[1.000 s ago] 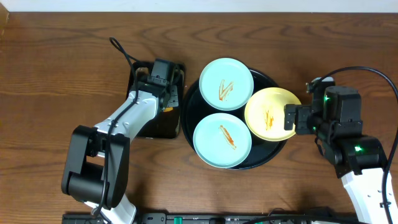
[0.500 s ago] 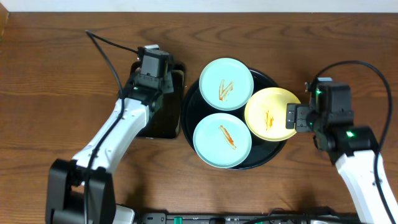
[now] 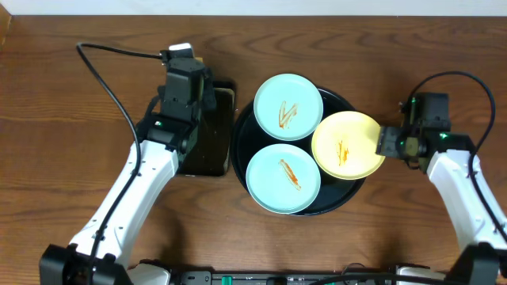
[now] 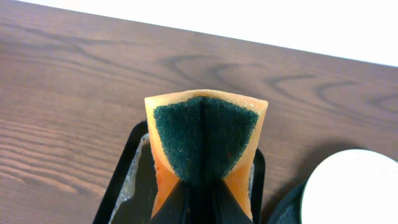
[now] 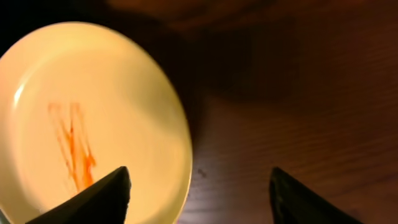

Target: Clean dirty plates on tray and stack at the side

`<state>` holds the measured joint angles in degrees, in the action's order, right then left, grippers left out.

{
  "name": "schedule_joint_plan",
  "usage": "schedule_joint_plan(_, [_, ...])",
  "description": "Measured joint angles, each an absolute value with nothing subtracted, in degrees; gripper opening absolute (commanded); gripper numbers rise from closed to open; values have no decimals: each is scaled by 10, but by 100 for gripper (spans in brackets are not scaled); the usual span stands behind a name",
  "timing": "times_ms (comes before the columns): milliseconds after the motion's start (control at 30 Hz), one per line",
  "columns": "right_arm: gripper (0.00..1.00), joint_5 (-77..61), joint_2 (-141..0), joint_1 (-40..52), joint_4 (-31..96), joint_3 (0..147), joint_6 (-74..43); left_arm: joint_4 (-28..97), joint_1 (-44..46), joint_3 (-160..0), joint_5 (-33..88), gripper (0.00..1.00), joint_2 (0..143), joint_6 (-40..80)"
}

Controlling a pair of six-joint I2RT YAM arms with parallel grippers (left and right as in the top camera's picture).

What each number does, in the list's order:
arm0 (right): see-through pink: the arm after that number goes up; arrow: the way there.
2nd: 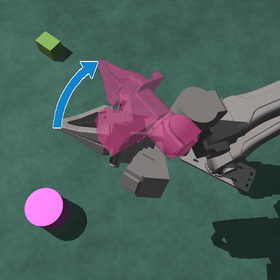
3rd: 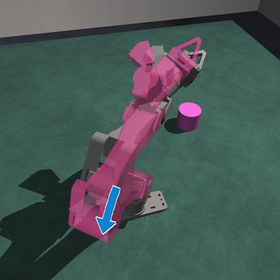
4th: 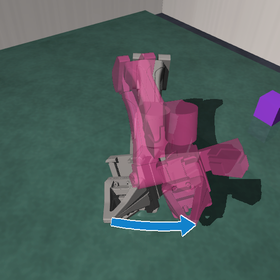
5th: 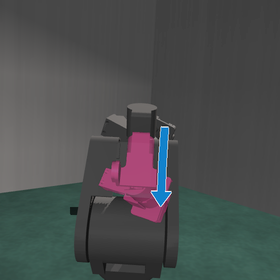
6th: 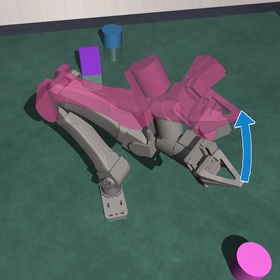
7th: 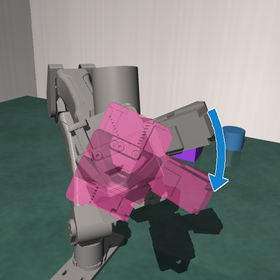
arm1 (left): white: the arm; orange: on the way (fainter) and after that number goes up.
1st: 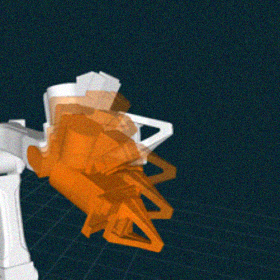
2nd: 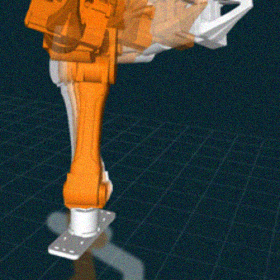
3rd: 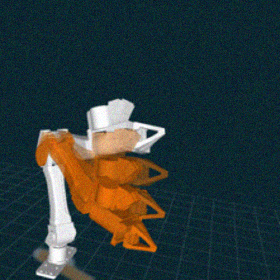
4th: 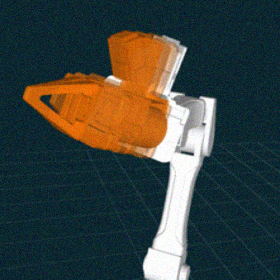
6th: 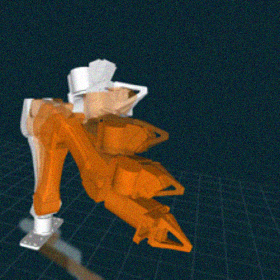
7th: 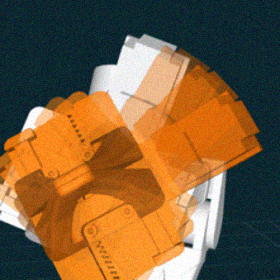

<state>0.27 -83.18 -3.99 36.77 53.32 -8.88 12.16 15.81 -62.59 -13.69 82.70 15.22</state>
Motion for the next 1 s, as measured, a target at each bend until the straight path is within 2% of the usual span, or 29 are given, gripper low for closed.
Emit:
schedule_joint_plan(267, [62,-64,-889,-53,340,533,-78,124,158,-626,-137,7,825,152])
schedule_joint_plan(767, [52,-77,-929,-53,327,533,-74,121,158,-626,-137,7,825,152])
schedule_joint_plan(933, [47,-77,-932,-53,326,533,-73,121,158,-626,-137,7,825,152])
schedule_joint_plan(1000, [41,-77,-932,-53,326,533,-71,122,158,-626,-137,7,825,152])
